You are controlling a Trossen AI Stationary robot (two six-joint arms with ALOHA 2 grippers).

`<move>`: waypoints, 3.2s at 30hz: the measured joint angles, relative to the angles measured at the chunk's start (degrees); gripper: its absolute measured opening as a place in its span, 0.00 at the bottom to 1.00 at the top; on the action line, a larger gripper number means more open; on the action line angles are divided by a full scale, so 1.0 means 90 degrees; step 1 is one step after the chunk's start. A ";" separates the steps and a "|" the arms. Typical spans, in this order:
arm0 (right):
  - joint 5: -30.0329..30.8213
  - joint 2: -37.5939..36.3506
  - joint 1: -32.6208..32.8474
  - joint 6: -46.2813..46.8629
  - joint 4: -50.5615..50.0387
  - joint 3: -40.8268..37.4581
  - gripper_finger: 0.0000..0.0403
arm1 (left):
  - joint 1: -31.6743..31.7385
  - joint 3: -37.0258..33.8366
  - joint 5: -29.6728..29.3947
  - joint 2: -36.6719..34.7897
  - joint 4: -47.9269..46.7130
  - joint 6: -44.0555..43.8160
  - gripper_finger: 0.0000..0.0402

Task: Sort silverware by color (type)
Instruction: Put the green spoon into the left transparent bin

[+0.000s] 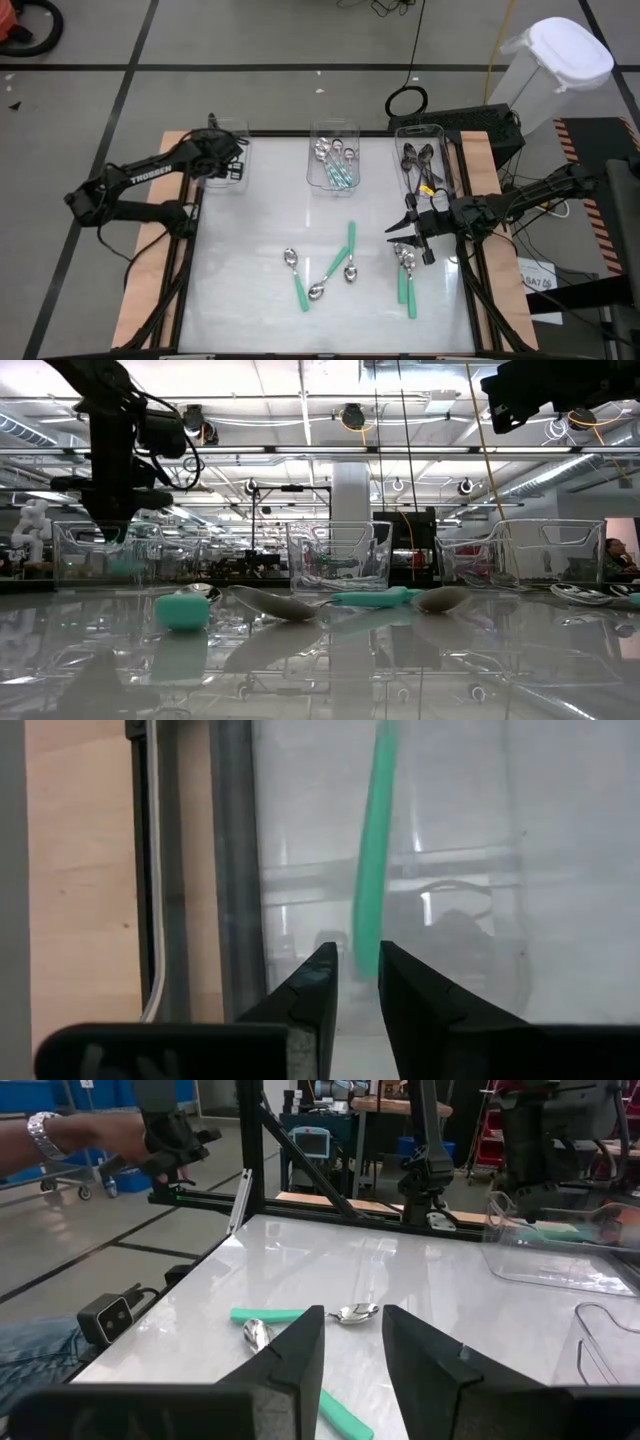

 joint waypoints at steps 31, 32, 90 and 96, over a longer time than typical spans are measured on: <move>0.0561 0.0044 -0.0005 -0.0270 -0.0227 0.0000 0.25 | -0.5257 0.1039 0.0002 0.0661 0.1203 -0.2075 0.20; 0.0565 0.0043 -0.0005 -0.0355 -0.0213 0.0000 0.25 | -0.5579 0.1039 -0.0094 0.0740 0.1511 -0.2187 0.20; 0.0546 0.0041 -0.0002 -0.0114 -0.0180 0.0002 0.25 | -0.7984 0.8444 0.0655 0.7789 -0.3219 -0.7103 0.21; 0.0546 0.0040 -0.0002 -0.0114 -0.0180 0.0002 0.25 | -0.8038 0.8446 0.0654 0.7868 -0.3227 -0.7052 0.21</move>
